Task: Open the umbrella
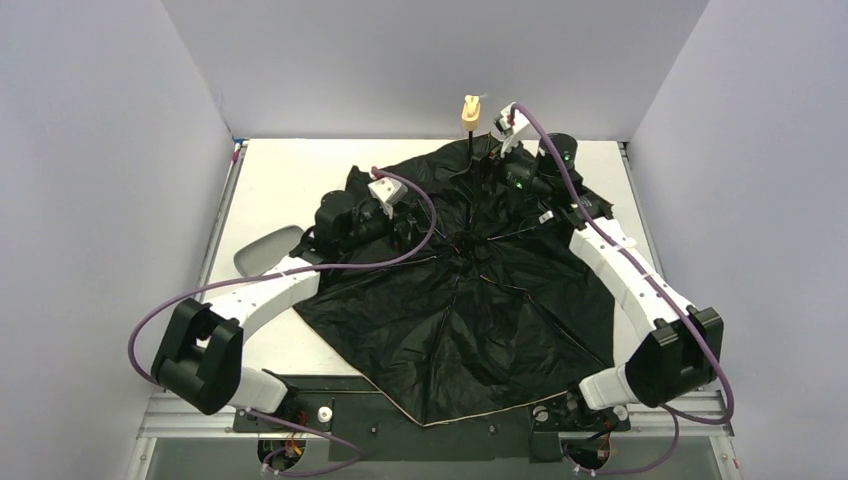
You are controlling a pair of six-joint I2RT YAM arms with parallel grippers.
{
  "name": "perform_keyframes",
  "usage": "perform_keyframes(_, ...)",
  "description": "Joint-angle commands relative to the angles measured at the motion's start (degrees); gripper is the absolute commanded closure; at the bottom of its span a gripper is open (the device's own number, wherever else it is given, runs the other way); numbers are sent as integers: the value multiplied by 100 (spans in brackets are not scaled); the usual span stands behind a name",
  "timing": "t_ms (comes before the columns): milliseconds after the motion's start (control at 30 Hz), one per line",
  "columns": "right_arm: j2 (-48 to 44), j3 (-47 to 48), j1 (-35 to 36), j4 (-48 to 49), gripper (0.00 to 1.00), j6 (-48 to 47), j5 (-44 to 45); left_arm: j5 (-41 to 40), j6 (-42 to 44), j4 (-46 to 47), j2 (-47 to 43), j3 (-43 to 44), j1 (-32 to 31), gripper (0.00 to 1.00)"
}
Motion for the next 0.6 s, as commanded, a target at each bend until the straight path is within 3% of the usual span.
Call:
perform_keyframes(0, 275, -15, 74, 882, 19, 462, 542, -183, -295, 973, 298, -15, -181, 3)
perform_keyframes(200, 519, -12, 144, 1167, 36, 769, 908, -474, -401, 1640, 848, -24, -491, 1)
perform_keyframes(433, 598, 125, 218, 1223, 82, 937, 1153, -1257, -232, 2331, 1457, 15, -947, 8)
perform_keyframes(567, 560, 159, 217, 1174, 100, 927, 1242, -1418, -144, 2658, 1852, 235, -1110, 14)
